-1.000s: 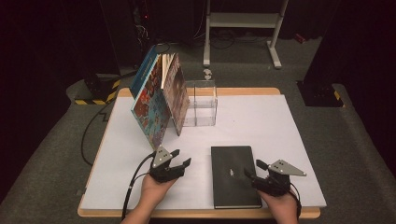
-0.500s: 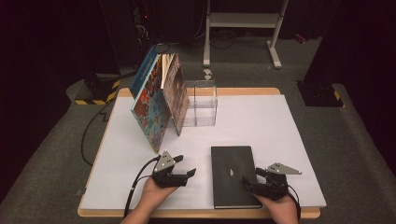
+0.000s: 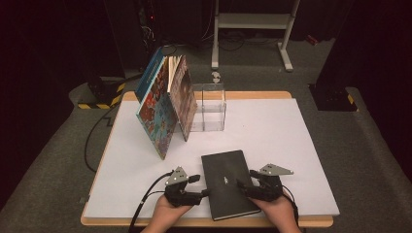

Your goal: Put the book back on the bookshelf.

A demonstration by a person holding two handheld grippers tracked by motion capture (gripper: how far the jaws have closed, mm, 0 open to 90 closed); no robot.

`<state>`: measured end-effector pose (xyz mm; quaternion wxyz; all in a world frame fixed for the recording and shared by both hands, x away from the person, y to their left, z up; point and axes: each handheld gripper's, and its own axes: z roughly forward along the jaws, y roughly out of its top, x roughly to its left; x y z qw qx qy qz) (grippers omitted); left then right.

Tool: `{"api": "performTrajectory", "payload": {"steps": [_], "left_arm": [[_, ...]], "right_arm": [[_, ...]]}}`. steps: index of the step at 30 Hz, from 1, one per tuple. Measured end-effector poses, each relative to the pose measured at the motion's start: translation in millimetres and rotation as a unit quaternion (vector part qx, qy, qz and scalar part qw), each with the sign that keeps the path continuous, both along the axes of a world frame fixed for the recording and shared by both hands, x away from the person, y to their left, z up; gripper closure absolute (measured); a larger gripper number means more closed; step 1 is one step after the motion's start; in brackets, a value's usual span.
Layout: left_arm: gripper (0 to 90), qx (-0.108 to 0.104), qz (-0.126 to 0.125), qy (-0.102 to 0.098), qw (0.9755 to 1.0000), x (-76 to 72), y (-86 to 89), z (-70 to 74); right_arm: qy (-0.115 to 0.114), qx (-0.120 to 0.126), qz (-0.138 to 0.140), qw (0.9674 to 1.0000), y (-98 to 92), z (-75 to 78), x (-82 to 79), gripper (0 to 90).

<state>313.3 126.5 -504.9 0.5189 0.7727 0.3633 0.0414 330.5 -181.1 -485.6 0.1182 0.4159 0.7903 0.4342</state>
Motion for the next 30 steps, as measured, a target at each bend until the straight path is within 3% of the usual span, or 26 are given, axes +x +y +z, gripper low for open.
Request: {"api": "performTrajectory", "payload": {"steps": [3,6,15,23,25,30], "left_arm": [[26.0,-0.001,-0.008,0.015,0.9999,2.5,-5.6,-1.2],[26.8,0.005,-0.01,0.007,0.9999,2.7,-11.7,-0.9],[32.5,0.016,-0.006,0.007,0.9998,10.9,-14.9,3.9],[36.9,0.013,-0.019,0.013,0.9997,38.9,-22.2,3.5],[37.6,0.008,-0.021,0.012,0.9997,44.8,-23.6,2.1],[38.1,0.001,-0.007,0.008,0.9999,41.1,-24.3,0.7]], "right_arm": [[-0.003,0.001,0.003,1.0,2.6,-0.5,0.3,32.2],[-0.002,0.006,0.001,1.0,1.8,-1.2,-0.6,31.7],[-0.001,0.017,-0.013,0.9998,-12.8,-3.5,-12.5,27.6],[-0.007,0.021,-0.022,0.9995,-21.4,-5.2,-18.1,27.3],[-0.004,0.025,-0.019,0.9995,-22.1,-5.8,-17.3,27.1],[0.018,0.043,-0.021,0.9987,-22.7,-8.3,-14.3,26.9]]}}
